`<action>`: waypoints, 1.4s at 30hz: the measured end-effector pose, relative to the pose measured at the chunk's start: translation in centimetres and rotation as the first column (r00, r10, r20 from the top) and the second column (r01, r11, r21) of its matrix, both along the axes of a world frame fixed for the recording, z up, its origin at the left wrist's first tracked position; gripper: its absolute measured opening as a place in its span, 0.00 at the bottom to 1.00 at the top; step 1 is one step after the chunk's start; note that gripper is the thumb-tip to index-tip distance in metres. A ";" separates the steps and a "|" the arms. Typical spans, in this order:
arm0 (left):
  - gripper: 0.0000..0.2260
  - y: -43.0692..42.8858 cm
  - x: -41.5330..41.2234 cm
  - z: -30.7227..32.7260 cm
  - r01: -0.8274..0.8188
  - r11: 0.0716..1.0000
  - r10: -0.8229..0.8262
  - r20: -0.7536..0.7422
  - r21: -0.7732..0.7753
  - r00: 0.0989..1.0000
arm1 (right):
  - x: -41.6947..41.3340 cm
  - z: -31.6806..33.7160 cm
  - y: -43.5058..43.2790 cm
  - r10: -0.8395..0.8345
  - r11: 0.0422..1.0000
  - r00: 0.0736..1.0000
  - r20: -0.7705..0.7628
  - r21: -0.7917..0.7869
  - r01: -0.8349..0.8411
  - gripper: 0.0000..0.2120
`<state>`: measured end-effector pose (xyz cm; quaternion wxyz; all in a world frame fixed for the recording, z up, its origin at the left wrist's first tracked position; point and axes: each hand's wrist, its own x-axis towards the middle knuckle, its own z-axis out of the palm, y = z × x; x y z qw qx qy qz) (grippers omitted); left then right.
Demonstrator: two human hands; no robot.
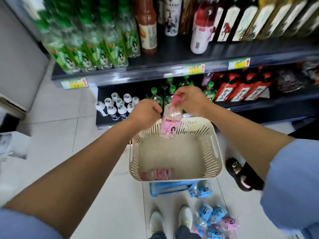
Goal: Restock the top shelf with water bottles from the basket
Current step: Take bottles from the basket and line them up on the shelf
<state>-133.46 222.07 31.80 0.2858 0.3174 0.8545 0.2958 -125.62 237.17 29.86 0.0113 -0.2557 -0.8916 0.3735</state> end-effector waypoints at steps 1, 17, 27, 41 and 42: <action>0.11 0.1 -0.2 1.8 -0.023 0.999 0.024 -0.028 0.032 0.999 | -0.3 2.6 0.3 -0.023 0.999 0.998 -0.052 0.024 0.025 0.03; 0.09 -2.2 -2.6 29.6 -0.198 0.860 0.383 -0.339 0.470 0.859 | -5.8 38.5 -0.8 0.046 0.997 0.684 -0.728 0.080 0.018 0.08; 0.10 -6.3 -10.4 33.7 -0.238 0.819 0.462 -0.355 0.522 0.812 | -16.4 42.8 -4.5 0.046 0.999 0.631 -0.775 0.022 -0.046 0.09; 0.12 -9.3 -28.5 31.8 -0.367 0.803 0.534 -0.295 0.469 0.792 | -34.8 40.8 -10.6 0.193 0.979 0.745 -0.638 0.179 -0.099 0.10; 0.12 -9.4 -29.6 31.6 -0.371 0.803 0.536 -0.295 0.466 0.791 | -35.8 40.5 -10.7 0.203 0.976 0.760 -0.617 0.188 -0.109 0.10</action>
